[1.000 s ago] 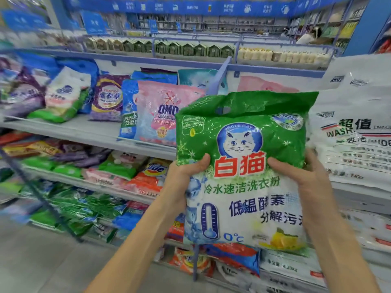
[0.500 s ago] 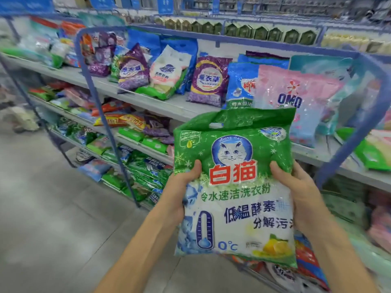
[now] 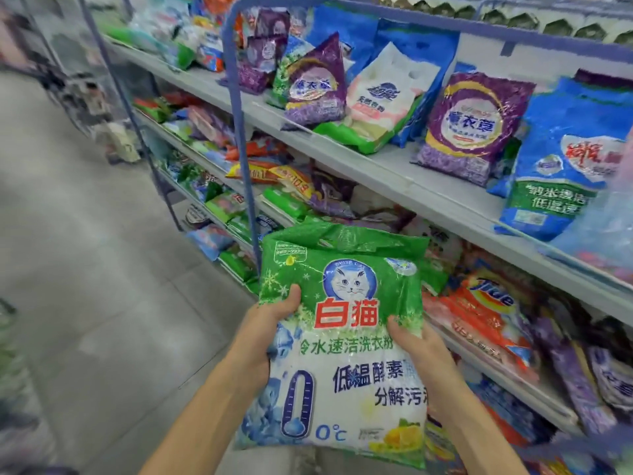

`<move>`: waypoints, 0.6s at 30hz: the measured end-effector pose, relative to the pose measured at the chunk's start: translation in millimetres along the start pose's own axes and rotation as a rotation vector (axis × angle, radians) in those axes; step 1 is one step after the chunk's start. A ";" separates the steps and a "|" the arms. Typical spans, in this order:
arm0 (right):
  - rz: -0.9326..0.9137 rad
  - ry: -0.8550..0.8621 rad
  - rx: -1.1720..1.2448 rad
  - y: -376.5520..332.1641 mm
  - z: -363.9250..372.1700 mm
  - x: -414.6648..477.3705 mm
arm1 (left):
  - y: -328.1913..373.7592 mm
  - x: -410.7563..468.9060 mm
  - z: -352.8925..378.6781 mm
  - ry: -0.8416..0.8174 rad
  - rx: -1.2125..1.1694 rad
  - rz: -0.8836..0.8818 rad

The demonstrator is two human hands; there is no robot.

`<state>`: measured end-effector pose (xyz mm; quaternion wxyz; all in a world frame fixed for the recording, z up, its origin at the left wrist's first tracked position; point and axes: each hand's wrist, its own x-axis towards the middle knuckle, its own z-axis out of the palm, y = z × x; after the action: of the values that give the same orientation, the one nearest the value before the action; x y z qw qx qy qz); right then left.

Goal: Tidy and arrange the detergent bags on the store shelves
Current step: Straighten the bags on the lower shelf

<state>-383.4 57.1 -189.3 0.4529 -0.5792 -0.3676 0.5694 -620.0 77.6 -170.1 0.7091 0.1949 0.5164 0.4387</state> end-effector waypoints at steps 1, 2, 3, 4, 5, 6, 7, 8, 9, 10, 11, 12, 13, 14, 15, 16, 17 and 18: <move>0.007 -0.008 -0.006 1.7 8.3 11.3 | 5.7 8.4 -5.6 0.006 -0.006 0.008; 0.007 -0.014 -0.011 0.4 18.5 21.9 | 13.3 16.9 -9.7 0.019 -0.008 0.014; 0.010 -0.028 -0.008 0.4 27.1 33.8 | 21.0 26.7 -14.4 0.036 0.001 0.018; 0.021 -0.039 -0.009 0.1 35.7 45.8 | 29.2 36.6 -19.7 0.052 0.006 0.022; 0.023 -0.049 -0.004 0.5 42.5 59.2 | 36.9 48.3 -27.3 0.068 0.013 0.026; 0.024 -0.054 0.001 -2.6 50.4 71.1 | 44.8 58.4 -33.9 0.075 0.020 0.027; 0.024 -0.070 0.009 -6.8 58.1 83.5 | 52.0 69.6 -41.9 0.085 0.031 0.031; 0.039 -0.081 0.020 -13.0 67.3 94.7 | 58.8 79.2 -48.6 0.092 0.035 0.033; 0.054 -0.099 0.012 -16.7 74.7 107.5 | 64.7 88.9 -56.6 0.110 0.038 0.032; 0.055 -0.114 0.000 -21.9 84.5 117.7 | 70.5 97.9 -64.4 0.125 0.026 0.035; 0.049 -0.124 -0.013 -25.0 93.7 126.9 | 75.7 107.1 -73.8 0.131 0.010 0.037; 0.053 -0.125 -0.014 -28.3 104.1 135.3 | 81.6 111.9 -80.8 0.132 -0.001 0.037; 0.067 -0.141 -0.016 -30.1 113.6 144.0 | 87.3 116.0 -89.1 0.139 -0.007 0.033; 0.081 -0.155 -0.017 -33.8 126.1 150.4 | 94.9 117.0 -95.7 0.154 -0.013 0.034; 0.092 -0.175 -0.031 -35.9 138.1 157.7 | 102.9 118.5 -104.5 0.167 -0.023 0.033; 0.090 -0.192 -0.041 -36.6 150.8 164.0 | 111.3 118.7 -112.1 0.172 -0.037 0.031; 0.089 -0.206 -0.061 -35.3 163.3 171.6 | 118.8 121.4 -123.1 0.179 -0.042 0.027; 0.091 -0.234 -0.064 -37.7 178.6 176.0 | 126.4 123.4 -133.9 0.190 -0.044 0.021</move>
<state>-543.0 253.9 -200.7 0.3620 -0.5390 -0.4094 0.6409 -784.0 223.7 -199.6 0.6564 0.1421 0.5697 0.4737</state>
